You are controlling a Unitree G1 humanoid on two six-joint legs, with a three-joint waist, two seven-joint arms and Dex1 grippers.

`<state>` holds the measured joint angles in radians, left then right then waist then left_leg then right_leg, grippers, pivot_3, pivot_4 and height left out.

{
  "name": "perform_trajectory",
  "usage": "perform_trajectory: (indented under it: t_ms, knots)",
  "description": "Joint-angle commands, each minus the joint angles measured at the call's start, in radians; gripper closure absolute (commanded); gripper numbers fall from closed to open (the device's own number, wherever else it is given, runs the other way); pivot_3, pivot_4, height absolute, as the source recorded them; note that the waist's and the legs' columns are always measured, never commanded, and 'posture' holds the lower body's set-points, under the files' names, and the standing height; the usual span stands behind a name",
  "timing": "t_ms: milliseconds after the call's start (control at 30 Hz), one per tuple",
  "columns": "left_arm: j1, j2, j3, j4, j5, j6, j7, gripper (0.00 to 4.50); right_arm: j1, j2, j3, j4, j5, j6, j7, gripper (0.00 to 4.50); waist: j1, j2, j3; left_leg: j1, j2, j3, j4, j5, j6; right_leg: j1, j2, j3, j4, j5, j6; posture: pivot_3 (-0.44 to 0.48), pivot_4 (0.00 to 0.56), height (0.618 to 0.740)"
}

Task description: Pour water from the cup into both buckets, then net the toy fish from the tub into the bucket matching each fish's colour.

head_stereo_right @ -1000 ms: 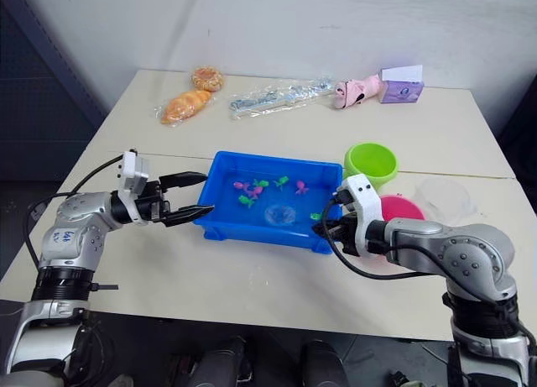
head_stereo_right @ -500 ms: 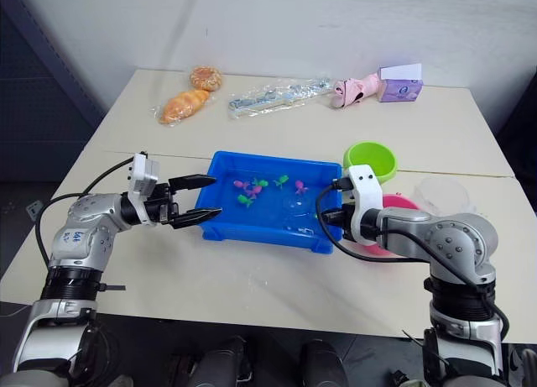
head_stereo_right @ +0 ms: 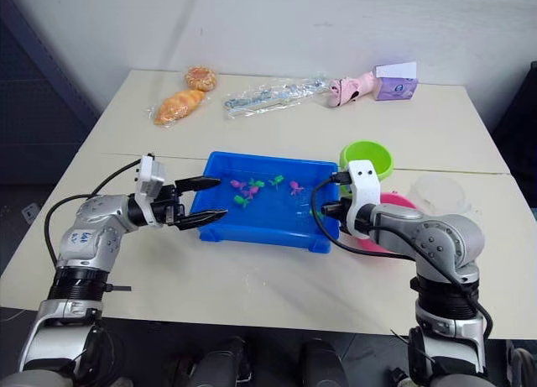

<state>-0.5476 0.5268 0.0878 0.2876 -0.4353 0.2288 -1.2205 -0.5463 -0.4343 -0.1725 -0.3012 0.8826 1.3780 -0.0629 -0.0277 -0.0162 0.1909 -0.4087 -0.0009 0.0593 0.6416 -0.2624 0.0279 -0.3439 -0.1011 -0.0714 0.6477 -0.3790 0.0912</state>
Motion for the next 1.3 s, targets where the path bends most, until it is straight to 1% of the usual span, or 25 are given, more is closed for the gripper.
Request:
perform_trajectory:
  t_ms: [33,133,267,433,533,600,667,733,833,900,1100,1200,1300]
  knots:
    - [-0.025,0.004,0.005,-0.018,-0.006,-0.018,0.003,0.06,0.022,0.008,-0.013,-0.052,-0.014,-0.066,0.062,4.5,0.0,0.0,0.0,0.0,0.0,0.0,-0.001,0.0,0.0,0.0,0.0,0.0,0.0,0.0,0.0,0.0,0.15,0.74]
    - [-0.031,0.003,0.012,-0.013,-0.006,-0.024,0.011,0.06,0.05,0.007,0.002,-0.087,-0.034,-0.134,0.118,4.5,0.001,0.0,0.0,0.0,0.0,0.0,-0.003,0.0,-0.001,0.0,0.0,0.0,-0.001,0.0,0.0,0.0,0.15,0.74]
    - [-0.038,0.012,0.019,-0.01,-0.009,-0.027,0.011,0.06,0.076,0.016,-0.018,-0.134,-0.016,-0.13,0.139,4.5,0.0,0.0,0.0,0.0,0.0,0.001,-0.005,0.001,-0.001,-0.001,0.0,0.0,-0.001,0.0,0.0,0.0,0.15,0.74]
    - [-0.043,0.021,0.024,-0.019,-0.014,-0.035,0.002,0.06,0.154,-0.025,-0.061,-0.264,0.02,-0.136,0.188,4.5,0.002,0.0,0.0,0.0,-0.001,0.0,-0.007,0.001,-0.001,-0.001,0.0,0.0,-0.002,0.0,0.0,0.0,0.15,0.74]
    - [-0.05,0.021,0.024,-0.035,-0.022,-0.037,-0.008,0.06,0.214,-0.062,-0.125,-0.353,0.079,-0.126,0.209,4.5,0.005,0.0,0.0,0.0,-0.001,0.0,-0.008,0.001,-0.001,0.0,0.0,0.0,-0.003,0.0,0.0,0.0,0.15,0.74]
    - [-0.056,0.023,0.006,-0.059,-0.019,-0.042,-0.03,0.06,0.248,-0.069,-0.192,-0.394,0.144,-0.11,0.186,4.5,0.005,0.0,0.0,0.0,-0.002,0.0,-0.008,0.001,-0.001,0.0,-0.001,0.0,-0.004,0.0,0.0,0.0,0.15,0.74]
    - [-0.083,0.002,-0.011,-0.094,-0.034,-0.021,-0.033,0.06,0.3,-0.089,-0.273,-0.449,0.21,-0.114,0.157,4.5,0.006,0.0,0.0,0.001,-0.002,0.0,-0.008,0.001,-0.001,0.0,-0.001,-0.001,-0.004,0.0,0.0,0.0,0.15,0.74]
    - [-0.1,-0.012,-0.022,-0.11,-0.042,-0.009,-0.034,0.06,0.339,-0.114,-0.315,-0.487,0.253,-0.129,0.14,4.5,0.015,0.0,0.0,0.001,-0.002,-0.001,-0.009,0.001,-0.001,0.0,-0.001,-0.001,-0.004,0.0,0.0,0.0,0.15,0.74]
    - [-0.131,-0.041,-0.049,-0.121,-0.05,0.001,-0.048,0.06,0.457,-0.157,-0.402,-0.581,0.279,-0.219,0.181,4.5,0.025,0.0,0.0,0.001,-0.002,-0.001,-0.009,0.001,-0.001,0.001,0.0,-0.001,-0.005,0.0,0.0,0.0,0.15,0.74]
    - [-0.158,-0.072,-0.069,-0.129,-0.059,0.015,-0.047,0.06,0.571,-0.183,-0.491,-0.632,0.309,-0.269,0.206,4.5,0.028,0.0,0.0,0.002,-0.002,0.0,-0.01,0.001,-0.001,0.002,0.0,-0.001,-0.006,0.0,0.0,0.0,0.15,0.74]
    - [-0.194,-0.12,-0.11,-0.11,-0.056,0.022,-0.069,0.06,0.846,-0.223,-0.712,-0.686,0.386,-0.41,0.2,4.5,0.03,0.0,0.0,0.002,-0.002,0.0,-0.009,0.002,0.0,0.003,0.001,-0.001,-0.006,0.0,0.001,0.0,0.15,0.74]
    - [-0.212,-0.148,-0.128,-0.08,-0.039,-0.001,-0.074,0.06,0.978,-0.213,-0.806,-0.692,0.352,-0.478,0.218,4.5,0.03,0.0,0.0,0.003,-0.002,0.001,-0.009,0.003,-0.001,0.003,0.001,0.0,-0.006,0.0,0.001,0.0,0.15,0.74]
    - [-0.222,-0.175,-0.138,-0.06,-0.035,-0.013,-0.073,0.06,1.092,-0.208,-0.83,-0.693,0.248,-0.536,0.268,4.5,0.028,0.0,0.0,0.004,-0.002,0.001,-0.01,0.003,-0.002,0.003,0.002,0.0,-0.01,0.0,0.001,0.0,0.15,0.74]
